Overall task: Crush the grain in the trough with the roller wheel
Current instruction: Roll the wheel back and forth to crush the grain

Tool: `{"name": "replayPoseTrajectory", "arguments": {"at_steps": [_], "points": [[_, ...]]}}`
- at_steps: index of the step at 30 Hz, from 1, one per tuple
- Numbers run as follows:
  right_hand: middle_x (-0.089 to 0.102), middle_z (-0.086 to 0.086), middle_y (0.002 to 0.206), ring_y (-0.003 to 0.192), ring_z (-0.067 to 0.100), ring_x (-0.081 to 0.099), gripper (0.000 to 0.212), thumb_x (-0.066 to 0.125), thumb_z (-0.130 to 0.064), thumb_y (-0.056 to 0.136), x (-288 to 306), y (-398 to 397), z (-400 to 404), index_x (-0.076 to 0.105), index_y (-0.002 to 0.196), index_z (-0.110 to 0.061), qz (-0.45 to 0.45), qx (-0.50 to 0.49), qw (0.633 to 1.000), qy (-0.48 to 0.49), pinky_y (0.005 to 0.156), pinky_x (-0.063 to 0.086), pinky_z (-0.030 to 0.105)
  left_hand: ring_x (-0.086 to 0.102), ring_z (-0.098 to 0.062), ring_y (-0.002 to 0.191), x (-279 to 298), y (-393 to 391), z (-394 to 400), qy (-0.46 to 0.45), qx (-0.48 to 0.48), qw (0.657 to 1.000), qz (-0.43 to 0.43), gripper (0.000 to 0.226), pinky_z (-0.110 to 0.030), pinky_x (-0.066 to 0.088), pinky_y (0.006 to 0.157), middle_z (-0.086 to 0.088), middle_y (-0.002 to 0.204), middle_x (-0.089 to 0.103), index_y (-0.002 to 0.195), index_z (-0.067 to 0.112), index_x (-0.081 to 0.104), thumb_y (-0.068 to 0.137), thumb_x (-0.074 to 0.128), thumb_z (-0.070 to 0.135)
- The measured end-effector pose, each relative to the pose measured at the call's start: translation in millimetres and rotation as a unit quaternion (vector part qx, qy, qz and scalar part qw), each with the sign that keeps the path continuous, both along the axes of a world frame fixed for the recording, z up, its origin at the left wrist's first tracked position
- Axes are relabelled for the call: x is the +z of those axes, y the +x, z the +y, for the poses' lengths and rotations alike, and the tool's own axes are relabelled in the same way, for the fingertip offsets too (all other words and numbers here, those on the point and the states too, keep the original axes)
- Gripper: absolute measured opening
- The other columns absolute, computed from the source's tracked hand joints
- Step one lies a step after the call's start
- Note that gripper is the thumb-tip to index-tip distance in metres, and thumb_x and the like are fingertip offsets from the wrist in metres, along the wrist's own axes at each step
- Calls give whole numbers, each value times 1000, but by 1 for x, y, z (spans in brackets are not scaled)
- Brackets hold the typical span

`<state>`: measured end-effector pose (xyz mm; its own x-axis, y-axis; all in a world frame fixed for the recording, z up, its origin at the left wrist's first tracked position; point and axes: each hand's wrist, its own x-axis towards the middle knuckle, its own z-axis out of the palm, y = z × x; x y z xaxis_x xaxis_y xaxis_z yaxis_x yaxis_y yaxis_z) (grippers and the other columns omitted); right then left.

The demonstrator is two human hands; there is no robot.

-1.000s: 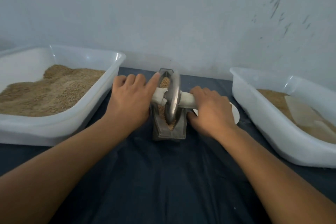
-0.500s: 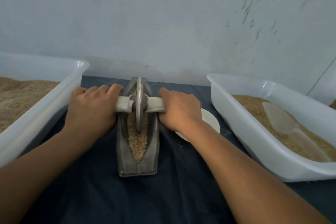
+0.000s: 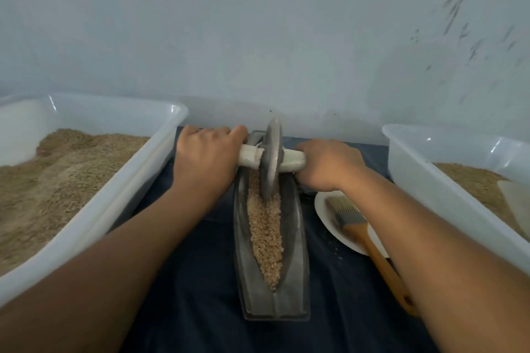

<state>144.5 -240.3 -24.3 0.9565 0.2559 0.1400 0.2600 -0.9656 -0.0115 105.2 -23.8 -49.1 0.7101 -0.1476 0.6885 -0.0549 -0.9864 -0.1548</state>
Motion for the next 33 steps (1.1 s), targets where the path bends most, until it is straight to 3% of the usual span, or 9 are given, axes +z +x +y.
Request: {"name": "replayPoseTrajectory", "arguments": {"at_steps": [4, 6, 10, 15, 17, 22, 27, 33], "points": [[63, -12, 81, 74, 17, 59, 18, 62, -38, 74, 1, -2, 2, 60, 92, -38, -12, -14, 1000, -2, 57, 39, 29, 61, -18, 74, -3, 0, 0, -8, 2, 1000, -5, 11, -36, 39, 74, 7, 81, 62, 102, 31, 56, 91, 57, 30], [63, -10, 79, 71, 17, 59, 17, 61, -35, 72, -2, -6, 0, 60, 89, -37, -14, -20, 1000, 0, 59, 45, 30, 60, -18, 74, -4, -4, 0, -6, 1, 1000, -11, 11, -36, 39, 75, 7, 82, 62, 100, 30, 55, 90, 60, 31], [62, -10, 77, 69, 16, 58, 11, 59, -38, 76, -10, -19, -3, 58, 86, -34, -39, -29, 999, 2, 56, 42, 29, 58, -20, 76, -9, -18, -2, 8, -7, 1000, -23, 15, -36, 36, 75, 6, 86, 61, 99, 28, 54, 87, 63, 29], [59, -10, 73, 67, 18, 56, 8, 57, -36, 77, -16, -43, -3, 51, 81, -33, -74, -29, 997, 24, 64, 52, 36, 54, -22, 80, -16, -40, -3, 2, -1, 1000, -24, 14, -38, 36, 78, 5, 88, 56, 102, 26, 53, 90, 58, 23], [59, -9, 75, 68, 19, 56, 12, 58, -35, 78, -17, -53, -3, 51, 87, -33, -87, -17, 996, 24, 64, 51, 35, 53, -23, 82, -20, -50, -3, -3, -2, 1000, -21, 19, -38, 36, 80, 3, 91, 55, 104, 26, 54, 87, 61, 21], [51, -10, 74, 68, 21, 50, 18, 59, -36, 81, -16, -81, -4, 46, 92, -32, -137, 23, 990, 7, 56, 24, 33, 52, -24, 87, -22, -75, -4, -11, -9, 1000, -8, 31, -38, 35, 81, 2, 95, 54, 108, 25, 54, 80, 65, 18], [49, -11, 82, 77, 21, 51, 24, 61, -39, 82, -20, -111, -9, 44, 97, -31, -166, 33, 985, 30, 66, 33, 37, 45, -26, 74, -17, -96, -7, -11, -27, 999, -37, 26, -39, 35, 76, -2, 82, 47, 94, 19, 53, 71, 61, 7], [56, -8, 103, 96, 20, 53, 35, 64, -41, 83, -23, -138, -8, 49, 113, -30, -209, 34, 977, 20, 81, 35, 38, 49, -25, 80, -15, -118, -3, -6, -23, 1000, 20, 40, -40, 37, 77, 0, 89, 50, 101, 23, 51, 65, 69, 20]]}}
